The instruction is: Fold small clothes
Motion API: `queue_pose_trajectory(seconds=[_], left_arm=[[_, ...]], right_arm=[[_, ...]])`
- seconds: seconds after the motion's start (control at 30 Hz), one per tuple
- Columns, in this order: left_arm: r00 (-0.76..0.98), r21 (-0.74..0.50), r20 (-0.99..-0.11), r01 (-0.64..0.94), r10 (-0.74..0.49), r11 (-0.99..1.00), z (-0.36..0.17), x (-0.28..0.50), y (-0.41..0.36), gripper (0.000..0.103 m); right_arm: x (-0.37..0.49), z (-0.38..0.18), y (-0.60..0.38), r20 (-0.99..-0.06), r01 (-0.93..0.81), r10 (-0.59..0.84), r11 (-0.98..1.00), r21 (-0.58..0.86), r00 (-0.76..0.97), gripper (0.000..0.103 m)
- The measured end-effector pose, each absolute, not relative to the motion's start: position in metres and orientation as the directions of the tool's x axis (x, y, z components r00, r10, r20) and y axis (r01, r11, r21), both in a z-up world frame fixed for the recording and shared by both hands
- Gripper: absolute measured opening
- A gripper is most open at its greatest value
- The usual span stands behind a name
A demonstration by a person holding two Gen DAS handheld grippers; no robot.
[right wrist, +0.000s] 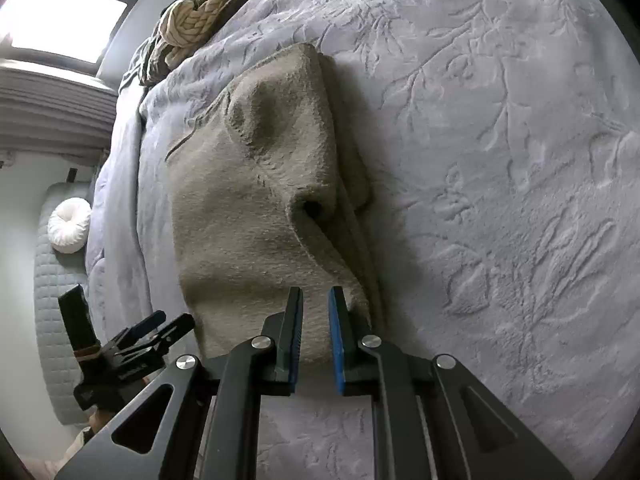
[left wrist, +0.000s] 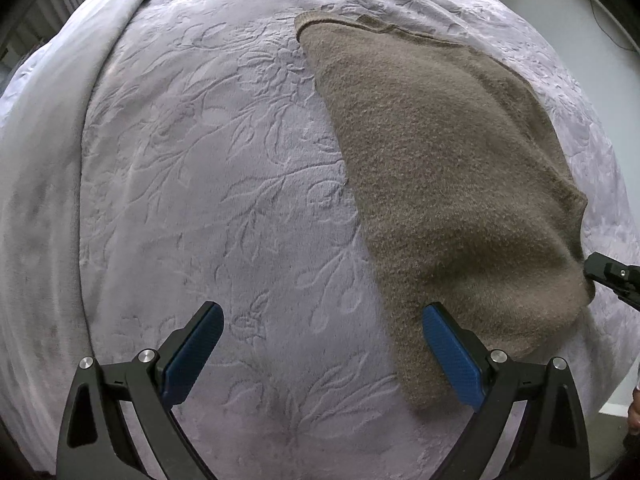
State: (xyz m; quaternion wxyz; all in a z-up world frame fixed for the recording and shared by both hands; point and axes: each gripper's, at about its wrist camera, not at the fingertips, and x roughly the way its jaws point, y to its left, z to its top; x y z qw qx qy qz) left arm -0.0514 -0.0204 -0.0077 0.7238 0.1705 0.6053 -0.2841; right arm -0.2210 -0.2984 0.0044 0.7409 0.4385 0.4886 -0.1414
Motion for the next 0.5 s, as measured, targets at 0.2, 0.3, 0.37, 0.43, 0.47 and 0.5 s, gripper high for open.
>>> queue_pose_trajectory(seconds=[0.2,0.3,0.37,0.43,0.47,0.5], left_arm=[[0.103,-0.104,-0.972,0.62,-0.213,0.777,-0.007,-0.049,-0.022,0.1],[0.1,-0.109,-0.971,0.62,-0.215,0.777,-0.007,-0.048,-0.021,0.1],[0.1,-0.111,-0.971,0.618,-0.218,0.779,-0.005,-0.046,-0.021,0.1],[0.101,-0.119,-0.969,0.614,-0.227,0.78,-0.003,-0.043,-0.02,0.1],[0.105,-0.127,-0.966,0.608,-0.237,0.784,0.0,-0.041,-0.019,0.1],[0.108,-0.138,-0.962,0.599,-0.251,0.788,0.002,-0.038,-0.018,0.1]], right_arm=[[-0.213,0.011,-0.301,-0.847,0.629,0.214,0.588,0.509,0.486,0.015],[-0.211,0.015,-0.305,-0.844,0.624,0.214,0.589,0.513,0.491,0.015],[-0.211,0.016,-0.307,-0.84,0.622,0.216,0.586,0.519,0.497,0.015],[-0.209,0.017,-0.312,-0.84,0.62,0.212,0.589,0.518,0.5,0.021],[-0.208,0.018,-0.314,-0.842,0.621,0.205,0.593,0.512,0.499,0.036],[-0.206,0.019,-0.317,-0.843,0.622,0.198,0.596,0.508,0.5,0.048]])
